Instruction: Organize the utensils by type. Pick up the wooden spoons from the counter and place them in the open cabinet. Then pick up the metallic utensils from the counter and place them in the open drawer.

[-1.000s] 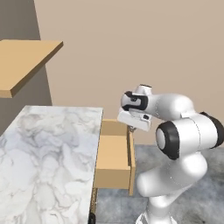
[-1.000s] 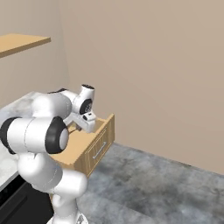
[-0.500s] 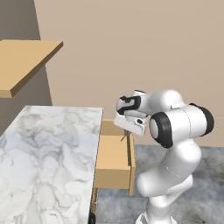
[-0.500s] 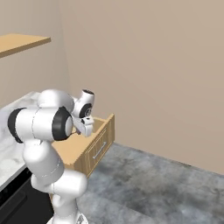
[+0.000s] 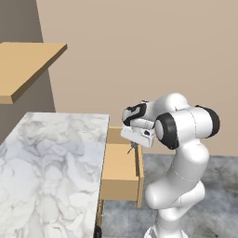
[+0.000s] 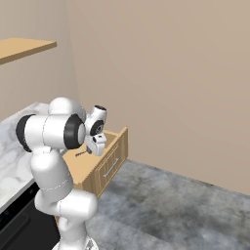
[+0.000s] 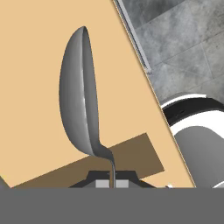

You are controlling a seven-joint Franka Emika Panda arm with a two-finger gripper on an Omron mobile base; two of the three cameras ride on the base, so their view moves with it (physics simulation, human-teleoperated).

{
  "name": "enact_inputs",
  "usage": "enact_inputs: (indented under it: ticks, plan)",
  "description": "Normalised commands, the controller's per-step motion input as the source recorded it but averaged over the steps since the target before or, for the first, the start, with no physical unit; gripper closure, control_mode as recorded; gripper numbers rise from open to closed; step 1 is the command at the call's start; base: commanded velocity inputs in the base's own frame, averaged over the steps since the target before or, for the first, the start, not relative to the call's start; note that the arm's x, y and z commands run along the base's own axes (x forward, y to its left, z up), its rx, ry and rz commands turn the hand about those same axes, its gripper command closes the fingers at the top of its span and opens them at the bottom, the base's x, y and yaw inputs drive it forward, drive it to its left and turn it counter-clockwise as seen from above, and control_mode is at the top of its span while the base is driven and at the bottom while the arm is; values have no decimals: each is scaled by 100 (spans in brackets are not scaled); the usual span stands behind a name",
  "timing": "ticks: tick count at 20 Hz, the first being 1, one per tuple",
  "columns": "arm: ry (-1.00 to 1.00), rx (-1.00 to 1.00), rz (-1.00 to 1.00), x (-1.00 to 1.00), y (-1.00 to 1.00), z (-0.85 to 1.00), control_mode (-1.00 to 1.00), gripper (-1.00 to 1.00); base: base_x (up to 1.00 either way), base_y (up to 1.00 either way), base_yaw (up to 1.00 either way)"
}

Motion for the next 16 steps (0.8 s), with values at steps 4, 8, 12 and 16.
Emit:
enact_inputs:
  ticks: [4,8,12,16]
  plan:
    - [-1,0,0,10,0,-32,-100,100,0,0,0]
    - [-3,0,0,9,0,-27,-100,100,0,0,0]
    - [-5,0,0,2,0,-26,-100,100,0,0,0]
    - [-8,0,0,2,0,-26,-100,100,0,0,0]
